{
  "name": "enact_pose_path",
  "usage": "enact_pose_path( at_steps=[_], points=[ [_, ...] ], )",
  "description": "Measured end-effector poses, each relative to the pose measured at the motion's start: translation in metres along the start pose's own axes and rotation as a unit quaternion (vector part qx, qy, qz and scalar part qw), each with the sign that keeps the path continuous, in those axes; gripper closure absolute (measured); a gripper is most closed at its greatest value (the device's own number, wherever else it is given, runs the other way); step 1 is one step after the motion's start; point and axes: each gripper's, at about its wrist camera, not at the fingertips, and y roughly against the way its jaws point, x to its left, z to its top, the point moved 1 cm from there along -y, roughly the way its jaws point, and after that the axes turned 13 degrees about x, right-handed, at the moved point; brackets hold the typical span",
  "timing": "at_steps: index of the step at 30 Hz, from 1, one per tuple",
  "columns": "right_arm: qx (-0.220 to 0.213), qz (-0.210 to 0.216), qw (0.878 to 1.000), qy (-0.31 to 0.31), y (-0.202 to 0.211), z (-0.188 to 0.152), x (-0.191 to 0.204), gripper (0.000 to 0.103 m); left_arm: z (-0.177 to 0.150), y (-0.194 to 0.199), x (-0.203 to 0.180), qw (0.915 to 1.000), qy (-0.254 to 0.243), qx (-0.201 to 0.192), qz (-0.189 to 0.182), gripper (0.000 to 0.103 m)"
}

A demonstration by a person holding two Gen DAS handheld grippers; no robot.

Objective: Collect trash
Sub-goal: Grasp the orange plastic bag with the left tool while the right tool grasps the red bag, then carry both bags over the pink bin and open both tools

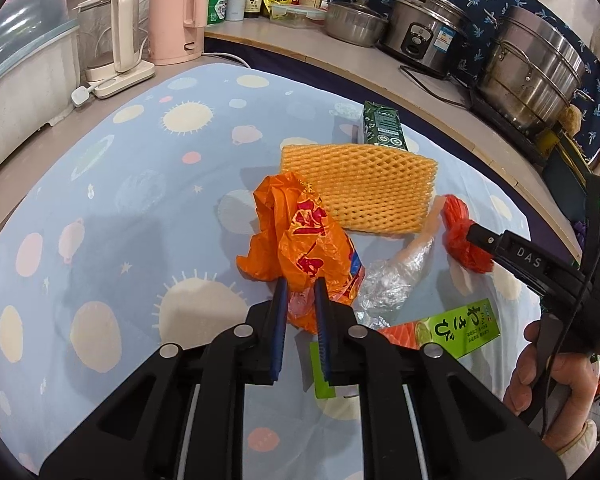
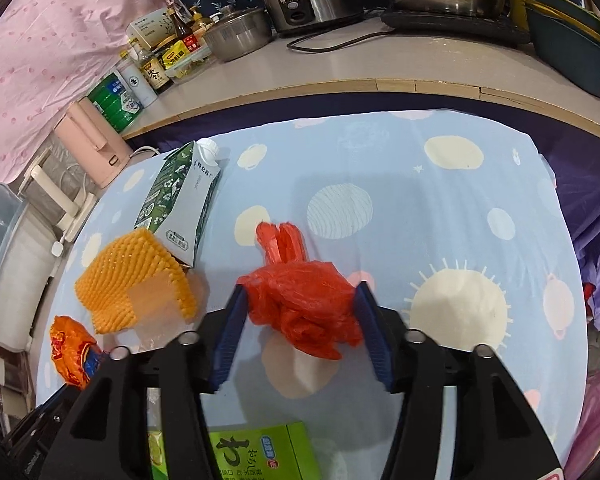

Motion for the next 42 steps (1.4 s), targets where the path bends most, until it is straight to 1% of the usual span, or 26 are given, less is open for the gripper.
enact_pose_path(
  at_steps=[3, 6, 11, 17, 23, 27, 32, 37, 42],
  points=[
    [0.005, 0.0, 1.0, 0.001, 0.001, -0.006, -0.002, 0.078, -0.003, 0.004, -0.002, 1.0, -0.002, -0.003, -0.002, 0.09],
    [0.002, 0.001, 1.0, -0.002, 0.008, -0.013, -0.007, 0.083, -0.008, 0.012, -0.006, 0.9999, -0.006, -0.008, -0.003, 0.09],
    [-0.013, 0.014, 1.0, -0.015, 0.035, -0.031, -0.019, 0.084, -0.017, 0.033, -0.01, 0.9997, -0.01, -0.02, -0.007, 0.091],
    [-0.037, 0.028, 0.998, -0.03, 0.084, -0.059, -0.033, 0.085, -0.033, 0.07, -0.02, 0.9985, -0.021, -0.047, -0.02, 0.091],
    [-0.063, 0.035, 0.997, -0.036, 0.135, -0.096, -0.048, 0.085, -0.056, 0.112, -0.039, 0.9953, -0.048, -0.076, -0.037, 0.091],
    [-0.077, 0.032, 0.996, -0.038, 0.171, -0.128, -0.061, 0.085, -0.079, 0.134, -0.059, 0.9921, -0.077, -0.083, -0.055, 0.091],
    [-0.095, 0.009, 0.994, -0.048, 0.209, -0.165, -0.087, 0.084, -0.109, 0.147, -0.092, 0.9866, -0.12, -0.076, -0.08, 0.091],
    [-0.104, -0.009, 0.991, -0.088, 0.237, -0.201, -0.13, 0.084, -0.139, 0.148, -0.131, 0.9786, -0.168, -0.061, -0.101, 0.091],
    [-0.112, -0.033, 0.986, -0.12, 0.252, -0.228, -0.167, 0.084, -0.163, 0.143, -0.169, 0.9691, -0.211, -0.044, -0.121, 0.091]
  ],
)
